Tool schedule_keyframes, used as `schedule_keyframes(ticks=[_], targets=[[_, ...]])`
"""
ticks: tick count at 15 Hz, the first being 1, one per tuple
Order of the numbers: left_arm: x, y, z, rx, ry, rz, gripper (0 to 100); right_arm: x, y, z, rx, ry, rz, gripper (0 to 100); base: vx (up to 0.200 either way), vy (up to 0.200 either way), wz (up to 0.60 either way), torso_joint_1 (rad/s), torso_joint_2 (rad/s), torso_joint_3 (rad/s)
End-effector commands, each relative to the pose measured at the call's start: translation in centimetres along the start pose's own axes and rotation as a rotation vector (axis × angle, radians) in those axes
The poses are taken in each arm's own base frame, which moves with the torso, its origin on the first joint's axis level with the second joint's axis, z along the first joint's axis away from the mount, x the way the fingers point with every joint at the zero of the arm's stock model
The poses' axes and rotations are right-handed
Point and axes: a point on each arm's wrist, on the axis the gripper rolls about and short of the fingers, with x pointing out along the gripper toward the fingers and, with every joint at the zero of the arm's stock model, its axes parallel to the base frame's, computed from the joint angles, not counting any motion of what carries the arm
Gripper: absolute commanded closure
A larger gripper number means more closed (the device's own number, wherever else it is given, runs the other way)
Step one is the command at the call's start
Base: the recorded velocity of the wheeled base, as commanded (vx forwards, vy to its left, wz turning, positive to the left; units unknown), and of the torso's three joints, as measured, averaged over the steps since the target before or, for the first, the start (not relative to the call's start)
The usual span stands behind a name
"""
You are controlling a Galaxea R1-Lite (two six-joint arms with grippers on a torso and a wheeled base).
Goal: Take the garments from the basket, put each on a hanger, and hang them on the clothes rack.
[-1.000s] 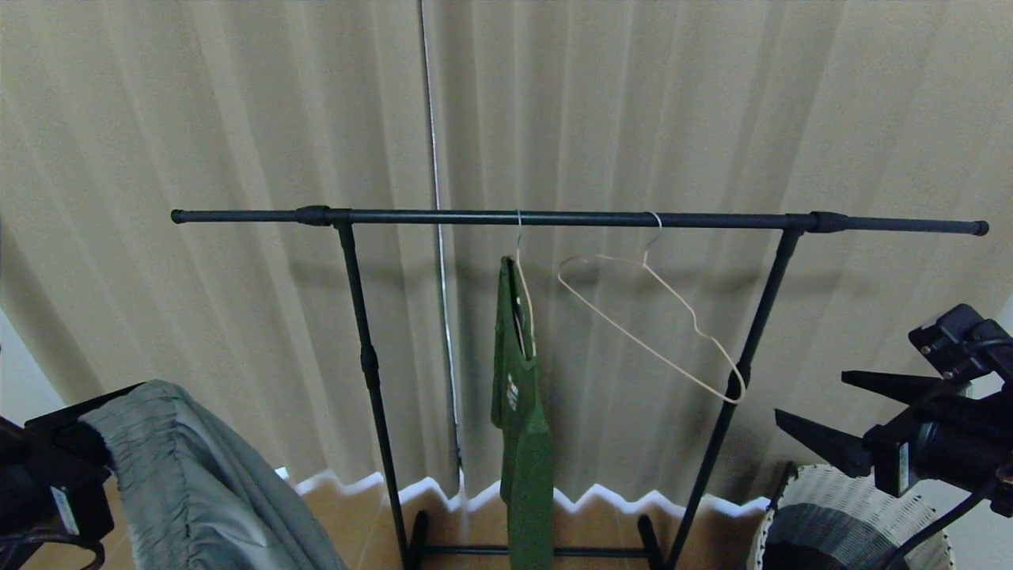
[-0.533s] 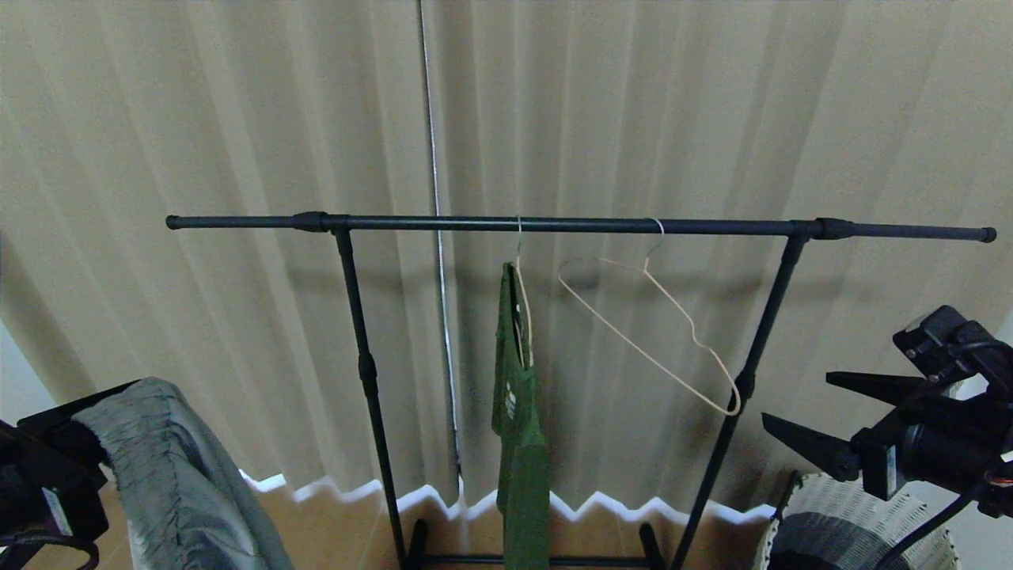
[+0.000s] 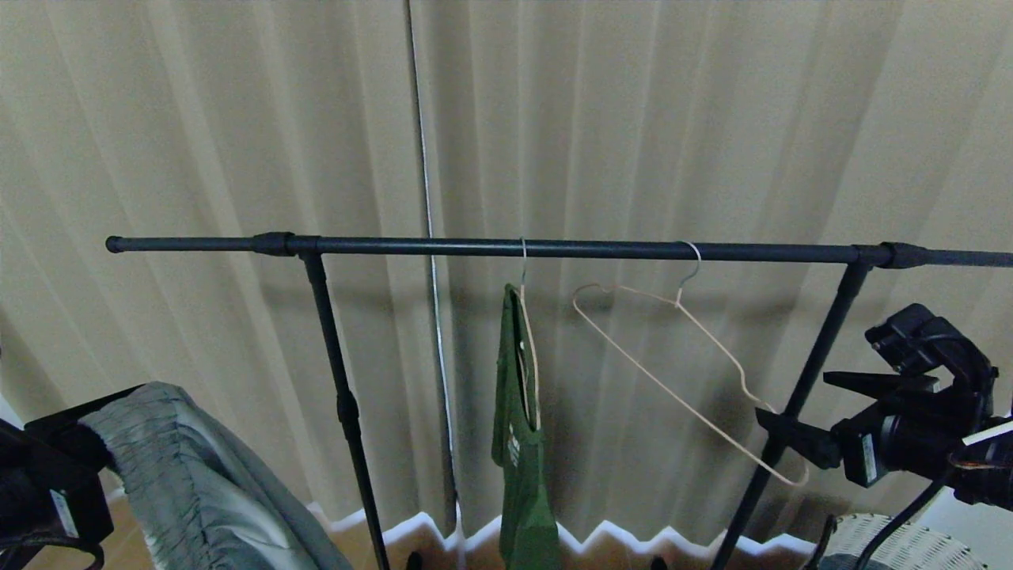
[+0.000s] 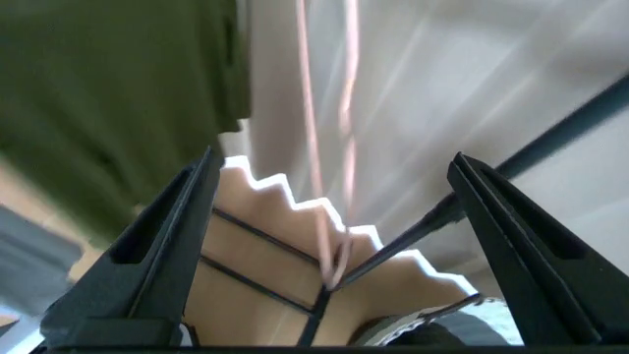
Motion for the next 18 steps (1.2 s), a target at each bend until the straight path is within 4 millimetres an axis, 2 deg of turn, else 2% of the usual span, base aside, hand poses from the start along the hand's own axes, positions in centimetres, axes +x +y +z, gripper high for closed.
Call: schedule_keyframes(ticks=[1,4,9,12,16,18], targets=[[0.0,-0.1,-0.1,0.000,-0.001,-0.009,100,2.0,-0.3,0.3,0.004,0.042,-0.011,0,0.000,0.000,0.00,0.000,0.00,0.000],[-0.1,-0.1,-0.1,0.000,-0.003,-0.016,100,4.2,-0.5,1.2,0.003,0.068,-0.006,0,0.000,0.000,0.00,0.000,0.00,0.000],[-0.1,-0.1,-0.2,0.000,-0.001,-0.017,100,7.8,0.7,0.7,0.018,0.152,-0.012,0,0.000,0.000,0.00,0.000,0.00,0.000],[-0.1,-0.1,-0.2,0.000,-0.003,-0.016,100,8.6,1.1,0.6,0.017,0.173,-0.010,0,0.000,0.000,0.00,0.000,0.00,0.000],[-0.1,-0.1,-0.2,0.000,-0.003,-0.016,100,8.8,1.7,2.3,0.089,0.226,-0.002,0,0.000,0.000,0.00,0.000,0.00,0.000],[-0.1,-0.1,-0.2,0.000,-0.003,-0.016,100,8.9,1.7,2.4,0.089,0.225,-0.010,0,0.000,0.000,0.00,0.000,0.00,0.000]])
